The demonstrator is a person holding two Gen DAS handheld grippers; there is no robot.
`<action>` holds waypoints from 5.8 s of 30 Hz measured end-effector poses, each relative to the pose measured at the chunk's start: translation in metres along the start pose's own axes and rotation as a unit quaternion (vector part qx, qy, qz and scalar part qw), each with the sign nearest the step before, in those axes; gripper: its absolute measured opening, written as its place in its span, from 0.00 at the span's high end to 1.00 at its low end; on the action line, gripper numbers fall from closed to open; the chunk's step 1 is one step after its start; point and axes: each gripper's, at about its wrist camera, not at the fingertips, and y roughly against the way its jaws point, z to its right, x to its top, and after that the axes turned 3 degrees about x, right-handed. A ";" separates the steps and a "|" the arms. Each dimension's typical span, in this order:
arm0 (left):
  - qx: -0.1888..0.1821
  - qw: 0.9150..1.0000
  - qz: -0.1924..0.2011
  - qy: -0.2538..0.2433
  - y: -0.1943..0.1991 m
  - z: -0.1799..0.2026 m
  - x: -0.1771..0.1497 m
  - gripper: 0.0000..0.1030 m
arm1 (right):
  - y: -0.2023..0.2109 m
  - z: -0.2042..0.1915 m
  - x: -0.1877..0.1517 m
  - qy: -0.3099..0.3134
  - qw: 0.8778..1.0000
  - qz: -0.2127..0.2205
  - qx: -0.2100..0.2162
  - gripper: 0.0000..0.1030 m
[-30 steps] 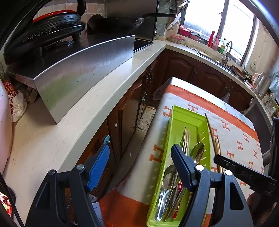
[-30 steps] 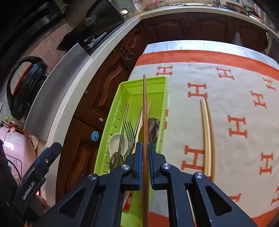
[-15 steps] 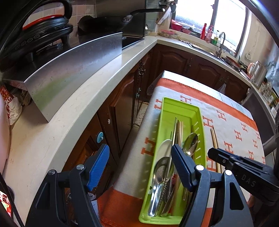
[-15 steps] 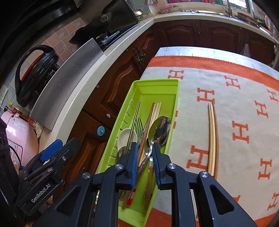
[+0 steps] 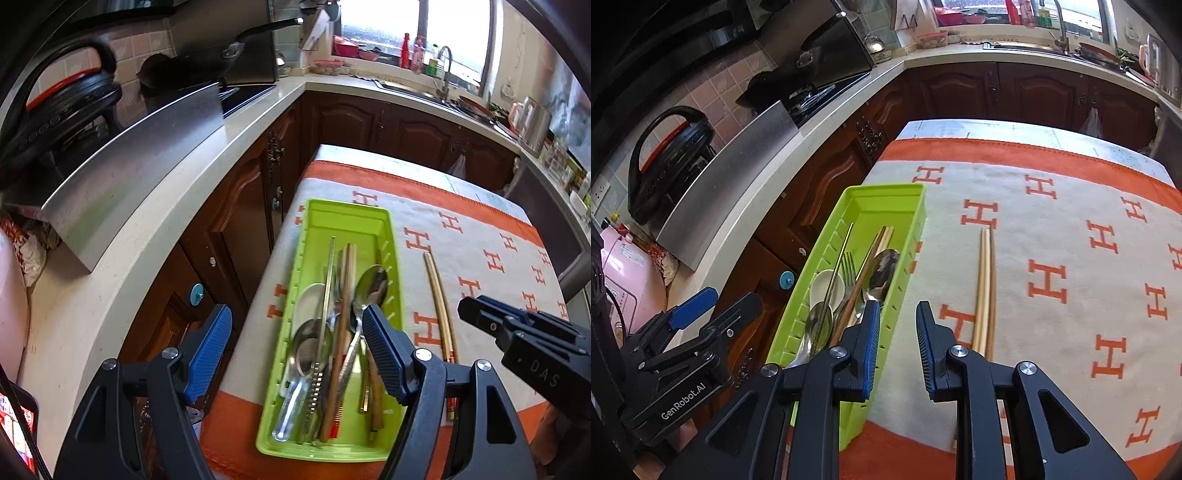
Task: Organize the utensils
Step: 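Grasp a wooden chopstick with the right tool and drop it into the tray, then grasp a red-banded wooden chopstick with the left tool and lift it, then lower the red-banded chopstick into the tray and open the left tool, then grasp a wooden chopstick with the right tool and place it in the tray, then move the left tool to the last red-banded chopstick and grasp it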
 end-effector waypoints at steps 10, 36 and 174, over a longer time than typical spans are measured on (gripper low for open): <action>-0.014 0.998 0.001 -0.064 0.015 0.060 0.003 0.31 | 0.035 0.064 -0.009 -0.035 0.999 0.027 0.000 0.80; -0.056 0.974 -0.202 -0.089 -0.085 0.166 -0.041 0.83 | 0.043 0.207 -0.071 -0.107 0.993 0.006 0.039 0.78; 0.016 0.999 -0.022 0.027 -0.024 -0.043 -0.008 0.16 | -0.039 -0.044 0.025 -0.027 0.997 -0.053 0.046 0.83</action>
